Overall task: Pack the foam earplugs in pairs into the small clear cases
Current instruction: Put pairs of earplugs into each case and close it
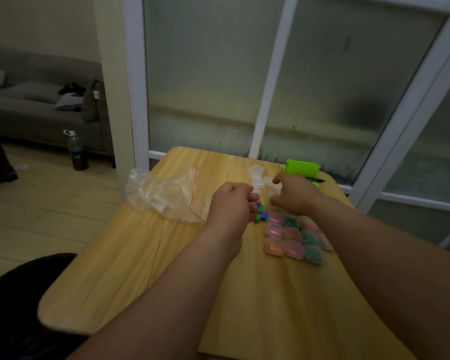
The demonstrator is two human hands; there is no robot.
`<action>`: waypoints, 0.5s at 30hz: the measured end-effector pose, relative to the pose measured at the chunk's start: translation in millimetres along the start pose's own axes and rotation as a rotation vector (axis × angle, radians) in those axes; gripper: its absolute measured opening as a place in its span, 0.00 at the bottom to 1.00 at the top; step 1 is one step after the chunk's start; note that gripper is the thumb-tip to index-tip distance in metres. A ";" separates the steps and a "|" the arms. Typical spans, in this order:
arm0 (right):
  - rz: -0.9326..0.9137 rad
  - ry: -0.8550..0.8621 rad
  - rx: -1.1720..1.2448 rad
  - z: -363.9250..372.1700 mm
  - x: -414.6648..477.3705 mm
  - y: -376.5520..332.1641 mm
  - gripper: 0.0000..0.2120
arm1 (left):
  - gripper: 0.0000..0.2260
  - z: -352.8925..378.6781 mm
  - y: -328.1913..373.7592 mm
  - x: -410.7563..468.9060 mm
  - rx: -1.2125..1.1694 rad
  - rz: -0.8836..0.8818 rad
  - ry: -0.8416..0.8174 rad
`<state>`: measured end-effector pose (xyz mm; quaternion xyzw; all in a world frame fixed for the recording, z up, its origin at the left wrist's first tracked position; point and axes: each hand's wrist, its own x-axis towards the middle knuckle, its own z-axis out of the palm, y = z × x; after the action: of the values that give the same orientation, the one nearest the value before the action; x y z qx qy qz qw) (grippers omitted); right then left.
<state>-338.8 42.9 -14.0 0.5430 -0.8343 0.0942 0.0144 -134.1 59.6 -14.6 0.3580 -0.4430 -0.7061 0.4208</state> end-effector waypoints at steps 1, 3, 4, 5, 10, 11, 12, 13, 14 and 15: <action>-0.002 0.019 0.032 -5.5 -5.8 -0.4 0.27 | 0.07 -1.0 0.4 -1.9 0.015 0.001 -0.006; -0.008 0.073 0.125 -18.2 -21.5 -3.8 0.22 | 0.06 -2.9 1.6 -7.0 0.034 0.001 -0.032; -0.010 0.110 0.209 -24.2 -33.1 -7.5 0.20 | 0.05 -3.8 2.4 -10.7 0.030 -0.003 -0.052; -0.018 0.149 0.312 -28.2 -46.4 -12.3 0.17 | 0.04 -5.0 3.0 -14.6 0.021 -0.016 -0.077; -0.216 0.226 0.600 -33.2 -123.8 -43.6 0.12 | 0.13 -17.5 10.5 -38.5 0.039 -0.120 -0.254; -0.246 0.213 0.613 -32.3 -135.4 -49.2 0.13 | 0.12 -22.0 11.4 -41.9 0.035 -0.116 -0.281; -0.266 0.204 0.631 -31.2 -144.3 -53.5 0.14 | 0.12 -26.4 12.8 -44.7 0.026 -0.105 -0.303; -0.277 0.200 0.652 -30.5 -151.5 -56.8 0.14 | 0.13 -31.5 14.1 -47.2 0.022 -0.094 -0.322; -0.278 0.197 0.678 -29.5 -157.3 -59.2 0.15 | 0.14 -36.6 15.5 -50.0 0.023 -0.087 -0.344; -0.276 0.186 0.712 -29.0 -162.3 -61.5 0.15 | 0.15 -41.7 16.7 -52.5 0.029 -0.085 -0.368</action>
<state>-218.7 170.4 2.6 0.6102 -0.6638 0.4237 -0.0865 -72.4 89.7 -6.9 0.2475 -0.5070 -0.7703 0.2973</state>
